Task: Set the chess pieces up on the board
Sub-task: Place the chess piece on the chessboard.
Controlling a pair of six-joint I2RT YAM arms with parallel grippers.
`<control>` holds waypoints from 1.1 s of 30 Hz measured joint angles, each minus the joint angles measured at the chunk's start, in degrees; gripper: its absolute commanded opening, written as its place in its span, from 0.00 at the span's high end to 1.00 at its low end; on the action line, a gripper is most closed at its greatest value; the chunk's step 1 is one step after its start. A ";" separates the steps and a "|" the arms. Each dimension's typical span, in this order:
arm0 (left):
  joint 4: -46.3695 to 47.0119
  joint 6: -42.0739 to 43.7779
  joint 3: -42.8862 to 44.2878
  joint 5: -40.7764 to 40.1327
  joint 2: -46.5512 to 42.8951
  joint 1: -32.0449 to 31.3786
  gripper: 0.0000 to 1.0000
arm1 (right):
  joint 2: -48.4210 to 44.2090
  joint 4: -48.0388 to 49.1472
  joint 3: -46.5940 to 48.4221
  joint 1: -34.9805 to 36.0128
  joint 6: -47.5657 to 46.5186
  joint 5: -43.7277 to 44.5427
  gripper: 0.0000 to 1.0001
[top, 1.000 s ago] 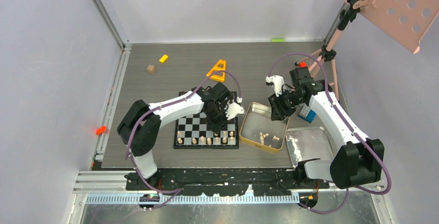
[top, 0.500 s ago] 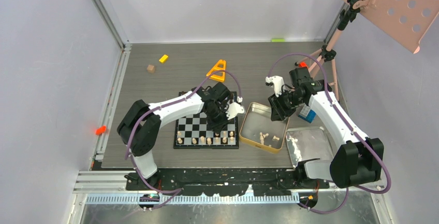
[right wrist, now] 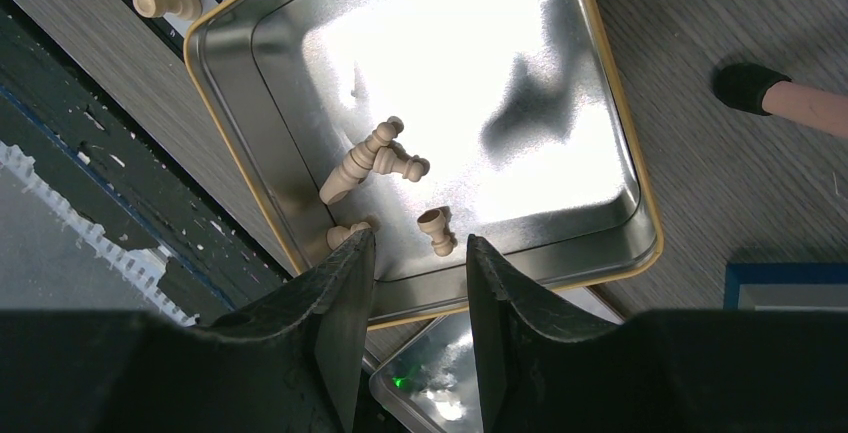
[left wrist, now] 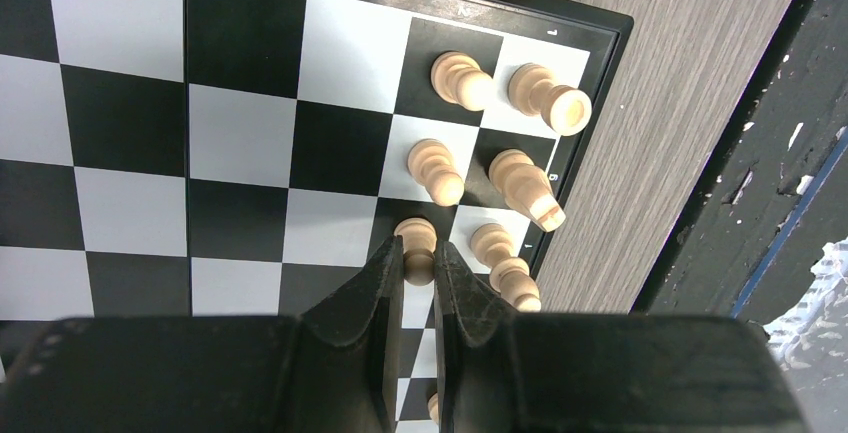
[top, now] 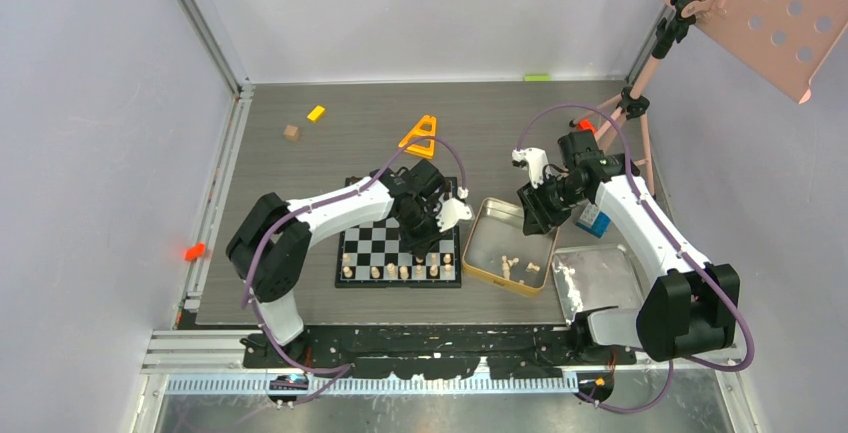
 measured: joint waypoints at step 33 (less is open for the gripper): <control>-1.86 0.11 6.21 -1.27 -8.22 4.57 0.34 | 5.62 -0.68 0.48 0.92 -1.20 6.43 0.47</control>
